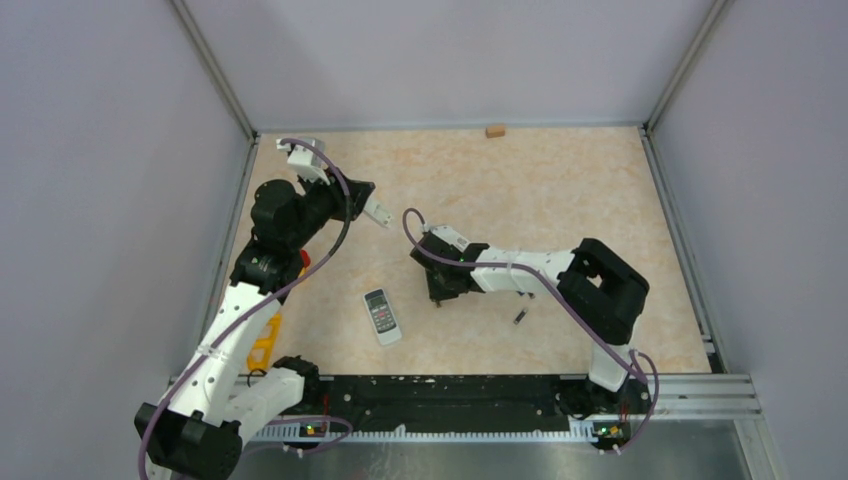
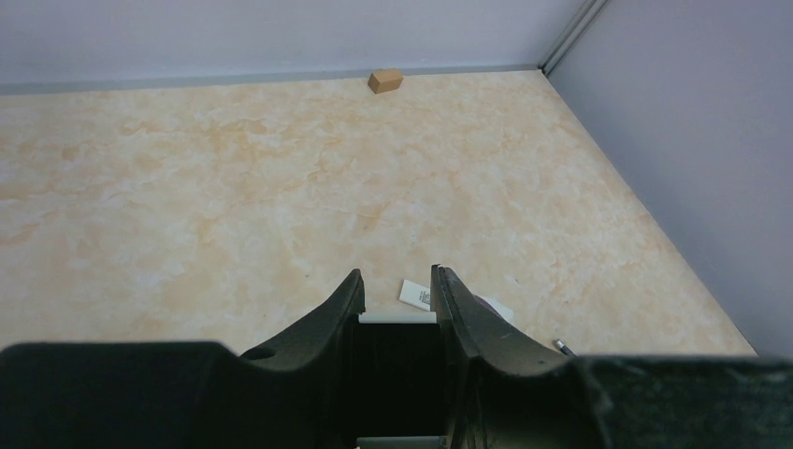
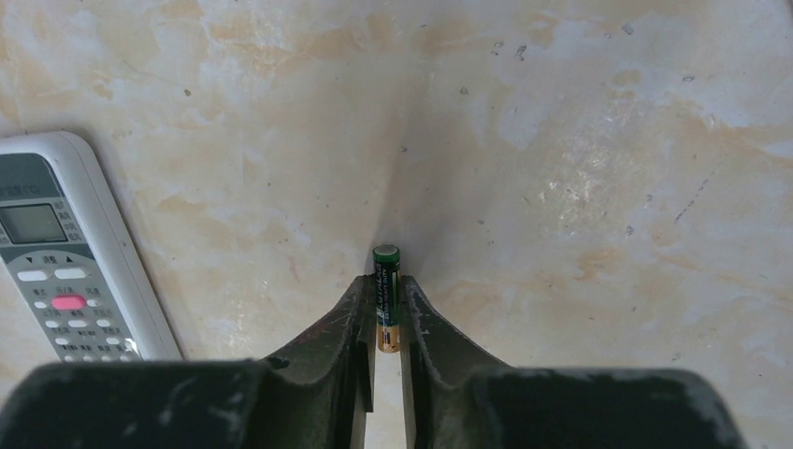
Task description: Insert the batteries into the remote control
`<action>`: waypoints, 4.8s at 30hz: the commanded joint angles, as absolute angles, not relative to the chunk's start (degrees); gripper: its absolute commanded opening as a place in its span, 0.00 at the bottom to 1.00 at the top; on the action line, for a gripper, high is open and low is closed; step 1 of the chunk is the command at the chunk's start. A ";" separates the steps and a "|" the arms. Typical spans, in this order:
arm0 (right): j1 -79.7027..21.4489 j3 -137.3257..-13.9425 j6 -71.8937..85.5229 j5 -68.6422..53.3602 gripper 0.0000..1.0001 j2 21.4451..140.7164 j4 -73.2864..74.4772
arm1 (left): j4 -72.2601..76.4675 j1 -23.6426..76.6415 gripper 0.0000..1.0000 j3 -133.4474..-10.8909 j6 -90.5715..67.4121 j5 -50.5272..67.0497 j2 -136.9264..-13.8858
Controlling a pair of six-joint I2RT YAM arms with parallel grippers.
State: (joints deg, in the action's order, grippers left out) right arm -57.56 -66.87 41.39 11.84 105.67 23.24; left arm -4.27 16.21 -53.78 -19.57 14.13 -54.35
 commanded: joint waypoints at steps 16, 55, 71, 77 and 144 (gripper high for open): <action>-60.71 -69.57 36.44 15.63 0.27 106.77 29.48 | -0.44 16.07 0.00 -53.79 -20.46 15.18 -53.87; -52.28 -55.49 20.83 2.49 0.02 65.39 9.33 | 19.18 17.46 0.00 -52.01 -39.53 50.16 -68.46; -52.38 -69.42 17.31 1.11 0.04 70.33 27.18 | 19.99 19.16 0.00 -53.49 -57.53 53.25 -79.65; -53.73 -73.46 12.68 -0.68 0.05 74.57 32.61 | 16.05 19.15 0.00 -54.20 -56.85 52.57 -80.92; -55.90 -78.16 17.84 15.66 0.20 81.31 36.47 | 13.98 19.16 0.00 -52.30 -55.50 52.95 -81.54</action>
